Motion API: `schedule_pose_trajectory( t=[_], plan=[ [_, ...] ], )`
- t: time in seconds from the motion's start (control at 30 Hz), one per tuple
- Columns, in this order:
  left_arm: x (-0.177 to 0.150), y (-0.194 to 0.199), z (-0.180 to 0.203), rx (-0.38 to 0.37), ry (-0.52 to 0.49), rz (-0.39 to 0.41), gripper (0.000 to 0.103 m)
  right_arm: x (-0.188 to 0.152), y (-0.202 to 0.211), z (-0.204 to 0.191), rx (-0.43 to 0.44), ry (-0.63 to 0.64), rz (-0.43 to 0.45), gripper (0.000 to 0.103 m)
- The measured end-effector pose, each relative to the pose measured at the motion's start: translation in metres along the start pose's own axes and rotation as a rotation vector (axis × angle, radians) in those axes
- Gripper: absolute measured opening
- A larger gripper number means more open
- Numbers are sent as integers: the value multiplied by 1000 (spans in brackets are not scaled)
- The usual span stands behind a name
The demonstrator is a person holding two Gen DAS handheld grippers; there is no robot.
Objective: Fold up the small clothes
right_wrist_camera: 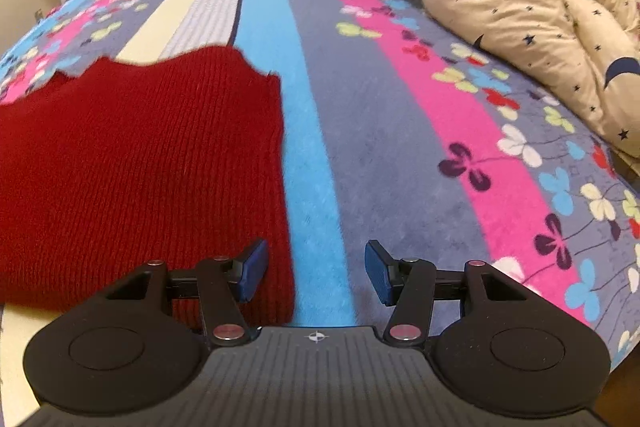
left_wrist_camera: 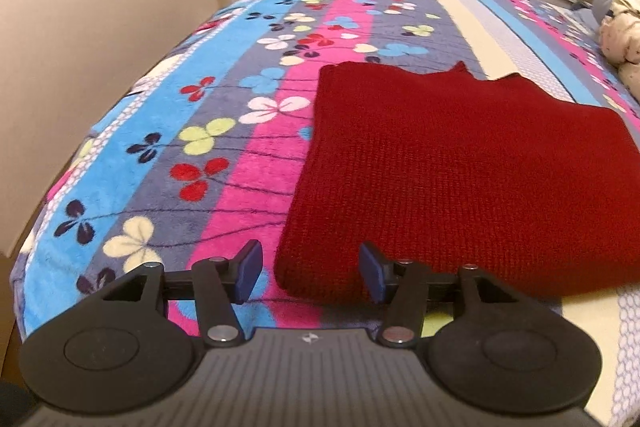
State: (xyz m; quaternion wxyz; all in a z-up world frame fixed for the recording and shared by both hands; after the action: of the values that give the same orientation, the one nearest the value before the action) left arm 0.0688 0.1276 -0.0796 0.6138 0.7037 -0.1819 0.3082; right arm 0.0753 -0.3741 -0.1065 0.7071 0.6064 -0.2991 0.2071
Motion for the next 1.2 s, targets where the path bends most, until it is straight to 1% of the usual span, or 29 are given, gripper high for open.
schedule_pose_trajectory(
  t=[0.07,0.13,0.17,0.23,0.3,0.47,0.5,0.63,0.93,0.97,1.03,1.13,1.2],
  plan=[
    [-2,-3,-2,27,18,-8,61,5,2,4,-7,-16,22,54],
    [-6,-10,-2,52,12,-26,78,7,3,7,-2,-37,31,54],
    [-7,-13,-1,61,8,-33,80,8,3,8,3,-43,32,54],
    [-11,-21,0,72,8,-54,80,8,2,9,10,-44,29,54],
    [-14,-28,1,63,28,-81,80,7,1,8,14,-38,24,54],
    [-18,-39,-3,51,101,-135,82,6,1,7,24,-31,22,54],
    [-20,-40,-5,49,121,-148,84,5,1,7,25,-30,22,54],
    [-23,-42,-11,29,202,-189,85,5,0,8,23,-32,19,54],
    [-33,-24,-7,61,238,-194,84,4,-3,9,16,-21,13,54],
    [-33,-24,-6,56,239,-197,84,3,-3,8,14,-19,11,54],
    [-35,-24,-2,29,252,-208,80,3,-5,6,12,-13,9,54],
    [-35,-26,1,-17,298,-218,79,4,-6,4,4,-6,11,54],
    [-33,-26,3,-63,339,-222,78,5,-6,3,-1,-7,16,54]
  ],
)
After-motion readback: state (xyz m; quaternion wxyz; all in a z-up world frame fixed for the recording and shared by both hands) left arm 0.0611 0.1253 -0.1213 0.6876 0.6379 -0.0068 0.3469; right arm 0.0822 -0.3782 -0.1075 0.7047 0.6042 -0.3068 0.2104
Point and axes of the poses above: each gripper's, at about its wrist camera, not at the fingertips, and y roughly against the way its jaws point, z to its right, x to its top, the point moved 10 cm from there along -y, roughly the way its jaws point, and after that the axes turned 3 degrees about y, right-handed, at the moved point
